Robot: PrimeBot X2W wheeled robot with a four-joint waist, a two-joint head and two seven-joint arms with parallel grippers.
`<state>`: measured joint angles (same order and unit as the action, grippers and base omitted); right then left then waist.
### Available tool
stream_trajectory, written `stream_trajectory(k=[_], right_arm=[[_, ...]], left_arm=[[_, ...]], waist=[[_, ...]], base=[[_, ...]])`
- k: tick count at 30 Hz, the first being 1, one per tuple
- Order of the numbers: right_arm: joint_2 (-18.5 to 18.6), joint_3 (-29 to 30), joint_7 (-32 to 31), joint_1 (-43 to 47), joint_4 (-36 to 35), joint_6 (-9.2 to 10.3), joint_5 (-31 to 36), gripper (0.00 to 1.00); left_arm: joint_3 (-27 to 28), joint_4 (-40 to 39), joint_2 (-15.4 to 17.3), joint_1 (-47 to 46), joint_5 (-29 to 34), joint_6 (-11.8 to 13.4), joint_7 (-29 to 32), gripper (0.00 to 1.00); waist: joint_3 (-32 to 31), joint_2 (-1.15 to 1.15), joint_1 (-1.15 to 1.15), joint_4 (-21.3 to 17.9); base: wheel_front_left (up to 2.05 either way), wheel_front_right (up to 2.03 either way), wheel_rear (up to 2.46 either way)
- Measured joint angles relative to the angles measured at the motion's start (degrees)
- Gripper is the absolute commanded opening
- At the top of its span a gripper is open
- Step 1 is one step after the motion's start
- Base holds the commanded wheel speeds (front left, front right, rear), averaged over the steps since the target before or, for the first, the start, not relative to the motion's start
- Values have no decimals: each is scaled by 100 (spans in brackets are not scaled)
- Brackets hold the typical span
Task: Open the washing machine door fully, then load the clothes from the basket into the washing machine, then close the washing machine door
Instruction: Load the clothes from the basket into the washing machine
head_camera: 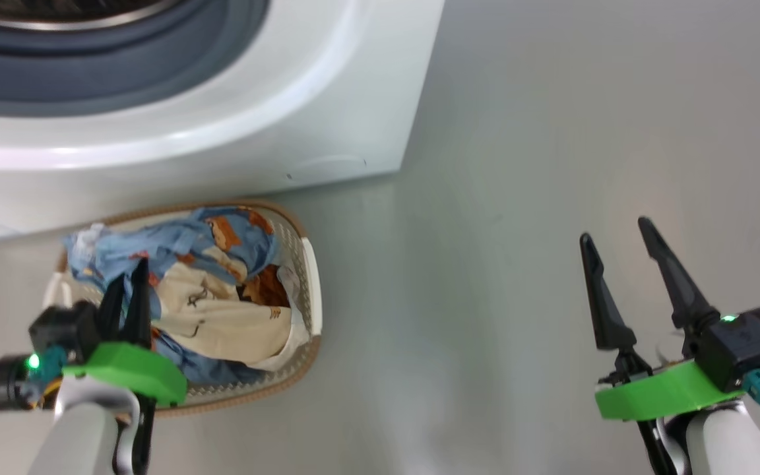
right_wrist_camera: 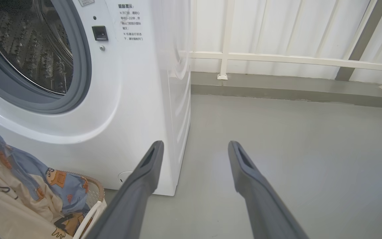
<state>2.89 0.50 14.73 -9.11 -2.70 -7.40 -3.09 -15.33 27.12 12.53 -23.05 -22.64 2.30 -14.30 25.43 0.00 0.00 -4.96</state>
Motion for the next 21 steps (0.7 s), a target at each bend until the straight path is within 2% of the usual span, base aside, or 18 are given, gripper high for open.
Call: stream_trajectory(k=[11, 21], right_arm=[[-1, -22, -8, 698, 155, 0, 0, 100], [-12, -11, -172, 1169, 47, 0, -2, 100]], left_arm=[[343, -1627, 11, 1536, 503, 74, 0, 0], [357, -2570, 176, 2496, 588, 254, 38, 0]], waist=[[-1152, 0, 0, 226], [-1993, 0, 0, 392]], base=[[0, 0, 0], [0, 0, 0]])
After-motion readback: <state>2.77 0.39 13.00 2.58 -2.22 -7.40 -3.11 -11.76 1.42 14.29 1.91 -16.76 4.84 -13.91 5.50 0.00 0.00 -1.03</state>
